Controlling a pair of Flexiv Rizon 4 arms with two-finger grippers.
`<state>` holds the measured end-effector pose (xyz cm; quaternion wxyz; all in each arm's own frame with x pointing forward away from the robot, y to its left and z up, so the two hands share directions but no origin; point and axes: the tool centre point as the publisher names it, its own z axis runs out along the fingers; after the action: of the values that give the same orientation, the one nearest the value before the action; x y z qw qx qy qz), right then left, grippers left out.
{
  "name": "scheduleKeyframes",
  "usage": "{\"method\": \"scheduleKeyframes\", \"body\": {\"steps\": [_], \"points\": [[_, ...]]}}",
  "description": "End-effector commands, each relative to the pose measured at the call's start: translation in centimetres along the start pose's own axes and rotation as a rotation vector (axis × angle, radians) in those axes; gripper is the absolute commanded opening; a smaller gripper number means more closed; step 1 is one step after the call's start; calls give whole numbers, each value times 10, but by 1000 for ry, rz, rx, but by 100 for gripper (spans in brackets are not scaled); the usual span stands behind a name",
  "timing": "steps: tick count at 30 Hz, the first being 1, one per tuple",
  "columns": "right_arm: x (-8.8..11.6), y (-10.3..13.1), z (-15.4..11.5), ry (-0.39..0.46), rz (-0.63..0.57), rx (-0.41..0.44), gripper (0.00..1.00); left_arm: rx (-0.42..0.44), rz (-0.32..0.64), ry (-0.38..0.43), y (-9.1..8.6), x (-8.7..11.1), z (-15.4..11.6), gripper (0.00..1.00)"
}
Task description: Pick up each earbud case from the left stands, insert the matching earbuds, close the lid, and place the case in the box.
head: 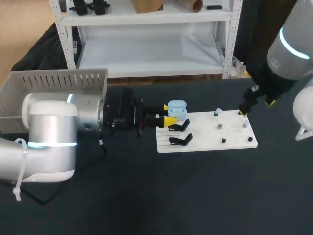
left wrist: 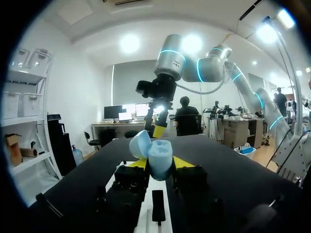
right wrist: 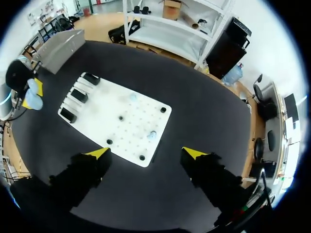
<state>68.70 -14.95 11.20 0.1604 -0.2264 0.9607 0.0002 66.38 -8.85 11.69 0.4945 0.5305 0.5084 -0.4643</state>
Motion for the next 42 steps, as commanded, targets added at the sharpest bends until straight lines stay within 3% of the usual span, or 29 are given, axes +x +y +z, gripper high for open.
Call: {"method": "scheduleKeyframes", "body": {"steps": [1,10,15,17,21,37,42], "points": [[-4,5,20,35,-1,64,69,-7,2,-2,-2,1,0,0],[0,4,50,86,2,54,60,-7,2,-2,-2,1,0,0],[-1,-1,63,101,13,71,64,-7,2,-2,-2,1,0,0],[-1,-2,68,105,16,77,55,-7,2,-2,-2,1,0,0],[-2,-4,76,113,28,83,50,-7,2,-2,-2,1,0,0],[-2,-11,88,102,64,109,38,-7,2,-2,-2,1,0,0],[-2,-11,91,102,75,111,30,-7,2,-2,-2,1,0,0]]}}
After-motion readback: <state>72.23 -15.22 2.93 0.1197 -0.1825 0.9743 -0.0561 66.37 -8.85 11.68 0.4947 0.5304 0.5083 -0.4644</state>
